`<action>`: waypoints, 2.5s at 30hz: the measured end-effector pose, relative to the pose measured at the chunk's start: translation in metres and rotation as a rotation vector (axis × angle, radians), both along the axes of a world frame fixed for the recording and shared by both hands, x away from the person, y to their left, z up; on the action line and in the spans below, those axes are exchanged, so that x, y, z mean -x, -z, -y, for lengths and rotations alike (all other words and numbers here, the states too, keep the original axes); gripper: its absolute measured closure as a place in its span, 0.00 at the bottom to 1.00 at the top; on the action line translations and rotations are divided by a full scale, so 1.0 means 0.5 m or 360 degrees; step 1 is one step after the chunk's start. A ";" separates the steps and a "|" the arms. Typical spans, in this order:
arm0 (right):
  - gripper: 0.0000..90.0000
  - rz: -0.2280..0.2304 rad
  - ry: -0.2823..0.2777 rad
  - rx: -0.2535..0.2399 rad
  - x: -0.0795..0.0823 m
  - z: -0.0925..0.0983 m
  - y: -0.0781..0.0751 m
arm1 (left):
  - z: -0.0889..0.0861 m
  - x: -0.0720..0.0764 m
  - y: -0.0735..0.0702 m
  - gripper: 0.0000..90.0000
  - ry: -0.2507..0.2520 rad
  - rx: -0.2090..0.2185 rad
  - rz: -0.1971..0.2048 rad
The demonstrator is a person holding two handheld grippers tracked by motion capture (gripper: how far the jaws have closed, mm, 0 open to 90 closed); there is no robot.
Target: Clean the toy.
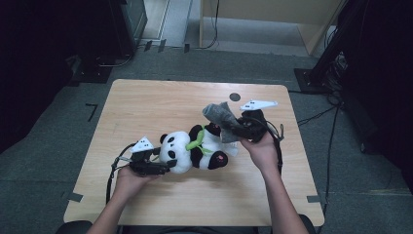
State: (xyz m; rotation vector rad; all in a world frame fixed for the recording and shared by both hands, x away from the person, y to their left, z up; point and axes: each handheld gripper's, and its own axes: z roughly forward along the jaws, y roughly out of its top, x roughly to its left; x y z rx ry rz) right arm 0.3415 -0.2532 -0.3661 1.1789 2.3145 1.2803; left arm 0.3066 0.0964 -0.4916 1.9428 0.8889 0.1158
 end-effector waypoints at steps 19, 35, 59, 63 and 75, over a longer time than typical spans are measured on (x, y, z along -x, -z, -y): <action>0.83 -0.0109 -0.0329 0.0145 -0.102 -0.232 -0.001 | 0.006 -0.005 -0.005 0.27 -0.0002 -0.0034 0.0005; 0.83 -0.0307 -0.0483 0.0343 -0.128 -0.329 0.092 | 0.010 -0.007 -0.008 0.39 -0.0040 -0.0065 -0.0027; 0.83 -0.0186 -0.0110 0.0580 -0.170 -0.189 0.038 | 0.008 -0.008 -0.002 0.41 -0.0032 -0.0027 -0.0006; 0.83 -0.0103 -0.0091 0.0481 -0.163 -0.177 -0.004 | 0.007 -0.008 -0.001 0.40 -0.0032 -0.0023 -0.0003; 0.83 -0.0120 -0.0486 0.0359 -0.109 -0.351 0.002 | 0.008 -0.007 -0.002 0.39 -0.0041 -0.0023 0.0010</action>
